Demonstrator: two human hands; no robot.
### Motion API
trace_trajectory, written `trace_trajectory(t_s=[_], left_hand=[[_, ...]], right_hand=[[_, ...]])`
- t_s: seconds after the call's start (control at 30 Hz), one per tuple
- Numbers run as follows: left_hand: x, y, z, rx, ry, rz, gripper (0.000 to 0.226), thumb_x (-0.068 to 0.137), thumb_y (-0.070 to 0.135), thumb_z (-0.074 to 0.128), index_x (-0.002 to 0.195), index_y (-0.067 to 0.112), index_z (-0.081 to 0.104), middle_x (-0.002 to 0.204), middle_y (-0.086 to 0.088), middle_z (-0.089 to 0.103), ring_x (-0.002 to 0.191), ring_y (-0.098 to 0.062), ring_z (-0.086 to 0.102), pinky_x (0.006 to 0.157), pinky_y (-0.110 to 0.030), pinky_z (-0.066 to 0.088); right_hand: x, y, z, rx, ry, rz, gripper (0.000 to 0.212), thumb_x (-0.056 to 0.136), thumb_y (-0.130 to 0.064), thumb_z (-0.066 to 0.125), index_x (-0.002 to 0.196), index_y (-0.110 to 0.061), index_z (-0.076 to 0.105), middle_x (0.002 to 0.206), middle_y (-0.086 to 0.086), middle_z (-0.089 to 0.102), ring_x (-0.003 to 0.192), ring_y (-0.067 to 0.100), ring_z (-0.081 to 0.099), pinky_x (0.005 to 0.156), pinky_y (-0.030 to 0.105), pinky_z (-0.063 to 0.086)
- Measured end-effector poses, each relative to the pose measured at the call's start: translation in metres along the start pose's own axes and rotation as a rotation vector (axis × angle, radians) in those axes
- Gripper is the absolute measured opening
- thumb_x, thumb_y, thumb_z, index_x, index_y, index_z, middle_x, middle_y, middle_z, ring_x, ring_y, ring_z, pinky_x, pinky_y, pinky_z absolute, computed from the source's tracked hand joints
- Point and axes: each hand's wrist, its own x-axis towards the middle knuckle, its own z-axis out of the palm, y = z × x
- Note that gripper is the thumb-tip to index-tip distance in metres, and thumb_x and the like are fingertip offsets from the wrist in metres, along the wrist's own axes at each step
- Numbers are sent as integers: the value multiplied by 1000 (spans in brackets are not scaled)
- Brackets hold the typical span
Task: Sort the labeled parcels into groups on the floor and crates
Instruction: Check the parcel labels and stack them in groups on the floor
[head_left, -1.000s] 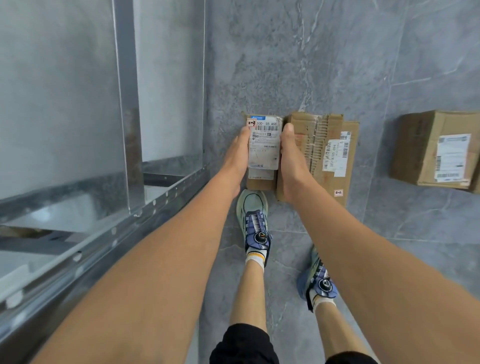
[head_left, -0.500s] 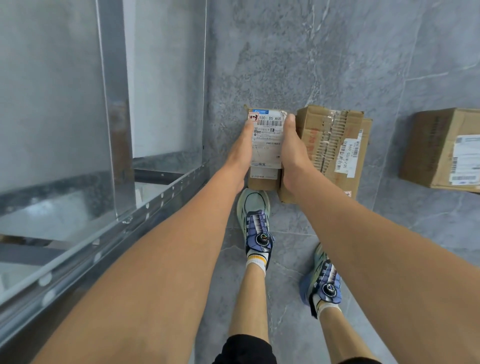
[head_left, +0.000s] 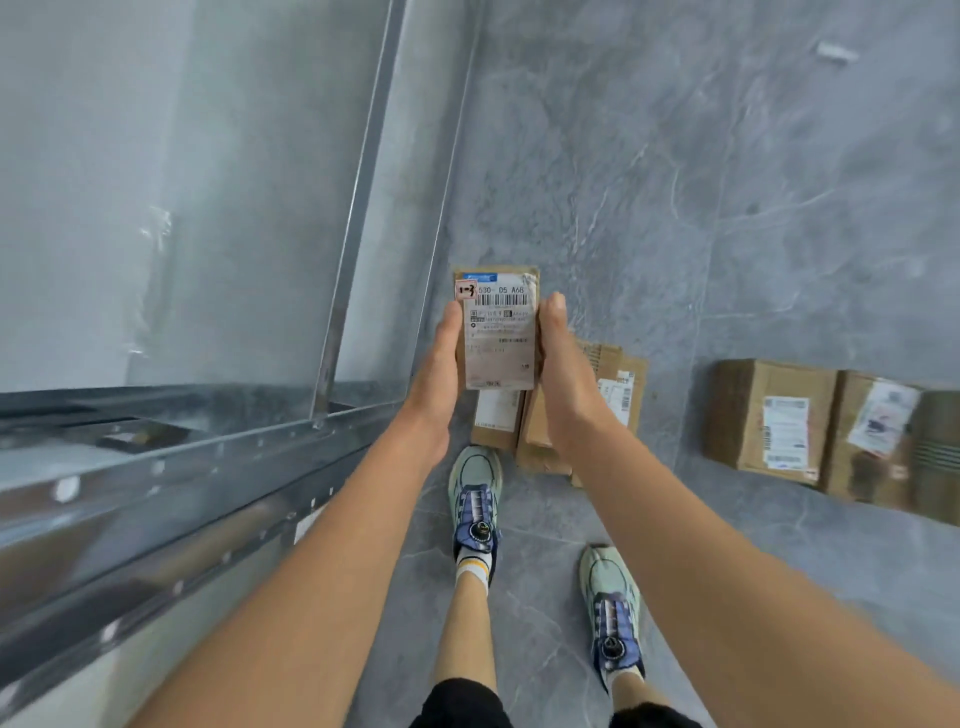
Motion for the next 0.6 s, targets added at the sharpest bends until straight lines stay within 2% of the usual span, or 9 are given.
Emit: trace_trajectory(t_s=[0.07,0.13,0.2,0.3,0.37,0.43,0.5,0.6], left_hand=[[-40,27,9,-11,12,62,51,105,64,24,96,60,74,115,23,74,118,0,63,118,-42,37],[-83,55,19,-28,15,109,51,105,66,23,92,66,72,111,27,73,115,3,63,117,-40,37],[-130,82,29,-50,24,154,50,104,67,22,92,68,71,108,31,73,113,6,62,113,-37,38],[-198,119,44,-98,46,262,47,104,66,23,106,60,70,113,28,73,105,12,65,102,-32,43],[-242,141,52,-130,65,315,47,104,65,24,111,54,69,111,27,74,101,13,66,97,-29,45],[-287,161,58,-125,88,372,45,104,64,23,112,55,67,110,29,73,102,14,65,98,-27,44],[-330,178,63,-117,110,432,44,103,67,23,113,58,65,112,31,71,106,15,62,104,-27,42],[-396,191,65,-124,139,515,43,103,66,24,118,56,63,112,35,70,104,18,61,98,-22,43]], right_hand=[[-38,-34,-7,-26,-33,-49,66,106,-68,19,140,-34,63,141,-8,65,130,7,58,112,34,40],[-78,-69,-13,-52,-70,-110,64,107,-66,18,139,-34,64,136,-10,69,121,-1,61,98,24,44],[-118,-102,-18,-78,-95,-172,60,107,-64,19,132,-38,67,130,-13,72,115,-5,64,96,21,45],[-179,-150,-21,-104,-121,-258,58,105,-67,22,118,-43,73,120,-18,75,113,-5,66,103,27,45],[-221,-177,-23,-128,-147,-303,59,101,-74,23,116,-49,74,126,-17,73,122,2,62,117,38,40],[-265,-203,-23,-142,-157,-350,57,99,-76,22,114,-55,74,128,-18,71,127,3,59,123,43,33],[-307,-222,-23,-171,-193,-412,61,99,-78,20,124,-54,70,132,-17,70,132,5,57,124,47,30],[-368,-242,-21,-184,-226,-474,63,99,-76,18,131,-51,66,133,-19,69,132,5,56,123,46,31]])
